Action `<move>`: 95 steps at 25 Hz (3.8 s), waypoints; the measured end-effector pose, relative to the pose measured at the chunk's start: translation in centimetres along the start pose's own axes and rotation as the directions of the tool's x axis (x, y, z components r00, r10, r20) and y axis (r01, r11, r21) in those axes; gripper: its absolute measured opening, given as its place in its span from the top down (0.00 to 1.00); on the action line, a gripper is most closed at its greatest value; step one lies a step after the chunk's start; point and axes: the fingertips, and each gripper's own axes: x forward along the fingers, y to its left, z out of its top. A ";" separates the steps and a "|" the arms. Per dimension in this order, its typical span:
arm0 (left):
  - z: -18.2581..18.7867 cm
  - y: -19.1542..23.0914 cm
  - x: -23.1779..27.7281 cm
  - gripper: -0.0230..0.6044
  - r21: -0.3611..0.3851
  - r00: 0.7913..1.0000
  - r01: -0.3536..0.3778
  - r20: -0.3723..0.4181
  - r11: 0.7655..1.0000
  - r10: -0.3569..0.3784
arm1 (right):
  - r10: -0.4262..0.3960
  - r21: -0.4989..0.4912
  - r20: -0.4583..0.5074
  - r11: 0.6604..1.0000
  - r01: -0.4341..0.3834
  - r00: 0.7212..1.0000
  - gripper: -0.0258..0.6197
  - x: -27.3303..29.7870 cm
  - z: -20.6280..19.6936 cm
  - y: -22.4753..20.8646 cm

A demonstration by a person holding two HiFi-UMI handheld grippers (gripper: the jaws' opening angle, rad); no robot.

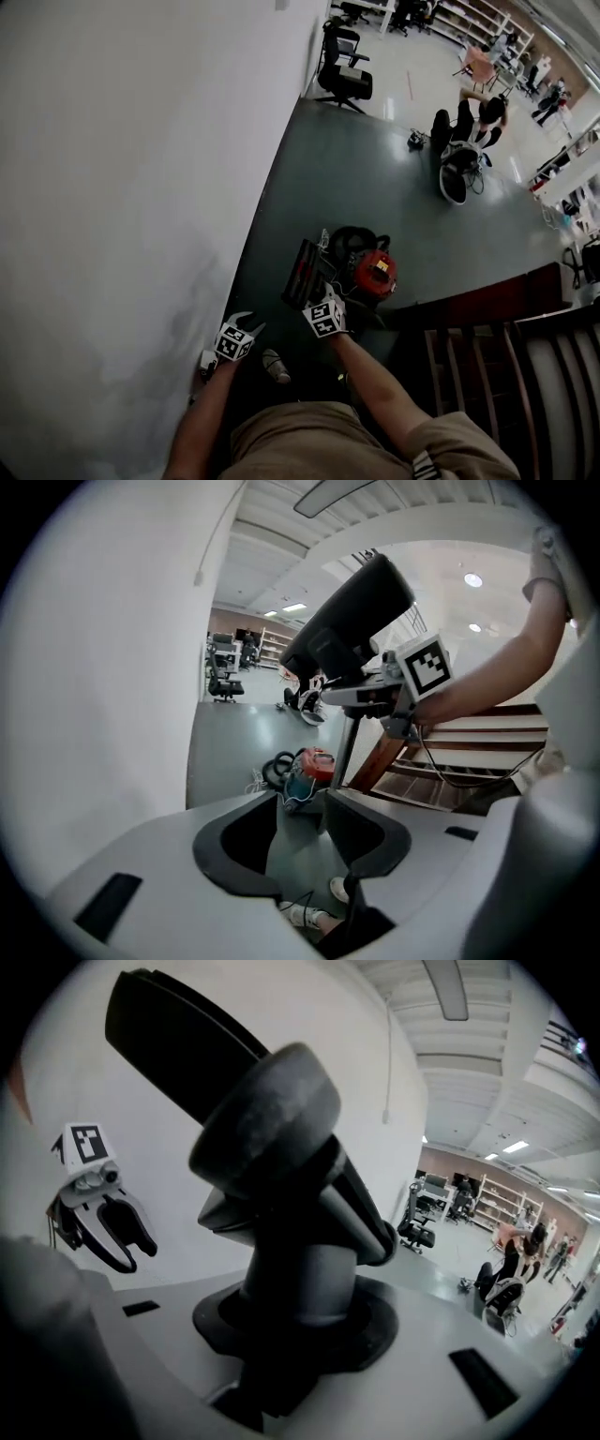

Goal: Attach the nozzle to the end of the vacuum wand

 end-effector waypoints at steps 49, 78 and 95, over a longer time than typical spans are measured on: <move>0.3 11.1 -8.2 0.69 -0.376 0.954 -0.252 0.058 0.892 0.294 | 0.450 -0.019 -0.454 0.858 -0.513 0.769 0.64 28.3 -3.8 22.7; 15.0 -9.9 -5.7 0.69 -0.163 0.936 -0.026 0.341 0.986 0.081 | -0.179 0.531 0.342 0.847 -0.032 0.922 0.63 -34.2 0.7 -19.2; 24.4 -40.6 0.0 0.69 0.154 0.869 0.151 0.451 0.976 -0.205 | -0.450 0.546 0.435 0.820 0.169 0.780 0.63 -64.6 -7.6 -23.1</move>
